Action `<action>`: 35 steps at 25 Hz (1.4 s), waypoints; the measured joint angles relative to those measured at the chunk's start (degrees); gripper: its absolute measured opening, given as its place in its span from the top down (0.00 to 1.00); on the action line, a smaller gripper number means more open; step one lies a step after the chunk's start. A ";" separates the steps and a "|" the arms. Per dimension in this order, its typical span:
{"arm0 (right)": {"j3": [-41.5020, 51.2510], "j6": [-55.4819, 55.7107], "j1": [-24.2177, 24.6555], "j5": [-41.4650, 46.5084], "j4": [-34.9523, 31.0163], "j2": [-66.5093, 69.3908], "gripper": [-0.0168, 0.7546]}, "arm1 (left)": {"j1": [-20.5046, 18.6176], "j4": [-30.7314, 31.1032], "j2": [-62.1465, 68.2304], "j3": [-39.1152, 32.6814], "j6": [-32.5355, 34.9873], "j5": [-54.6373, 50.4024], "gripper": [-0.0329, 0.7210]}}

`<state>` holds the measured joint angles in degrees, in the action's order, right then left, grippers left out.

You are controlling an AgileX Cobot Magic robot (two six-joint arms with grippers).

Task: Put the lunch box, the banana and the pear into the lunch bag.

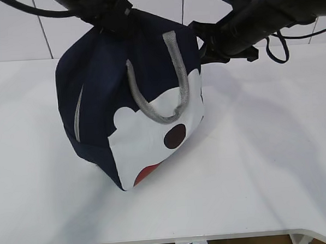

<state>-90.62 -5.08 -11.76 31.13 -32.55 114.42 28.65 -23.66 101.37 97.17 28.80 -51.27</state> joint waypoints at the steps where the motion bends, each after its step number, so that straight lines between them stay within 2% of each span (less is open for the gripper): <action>1: -0.15 -0.28 0.00 -0.10 0.00 0.11 0.98 | 0.00 0.00 0.25 0.00 -0.02 0.13 0.94; 6: -1.66 -2.28 0.00 -0.21 0.73 0.48 0.96 | 0.00 -0.11 2.22 0.41 -0.02 1.23 0.94; 8: -2.37 -2.69 0.00 -0.31 1.10 0.48 0.90 | 0.00 -0.51 2.22 0.50 -0.02 1.61 0.94; 10: -2.93 -2.83 0.27 -0.60 1.23 0.48 0.80 | 0.00 -0.51 2.22 0.50 -0.02 1.61 0.94; 13: -3.85 -3.01 0.43 -0.85 1.62 0.48 0.52 | 0.00 -2.66 4.67 0.68 -0.02 2.64 0.94; 16: -5.11 -6.05 0.43 0.45 3.47 0.48 0.36 | 0.00 -4.05 5.11 0.91 -0.02 2.64 0.93; 20: -8.17 -11.41 0.43 5.91 5.75 0.48 0.33 | 0.00 -5.42 6.13 1.04 -0.02 2.64 0.86; 21: -9.80 -12.41 0.43 9.43 7.24 0.48 0.33 | 0.00 -5.55 6.13 1.08 -0.02 2.54 0.74; 30: -19.91 -13.50 0.43 29.41 15.75 -0.40 0.33 | 0.00 -5.55 6.13 1.34 -0.02 -2.40 0.74; 31: -20.99 -13.49 0.43 31.21 16.17 -0.40 0.33 | 0.00 -4.40 6.13 5.98 -2.62 -8.05 0.40; 35: -25.94 -13.80 0.43 39.15 18.29 -0.87 0.33 | 0.00 0.09 6.13 11.71 -6.44 -12.79 0.32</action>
<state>-116.56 -18.88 -11.32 70.27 -14.26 113.55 28.65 -23.57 107.50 108.88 22.36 -64.06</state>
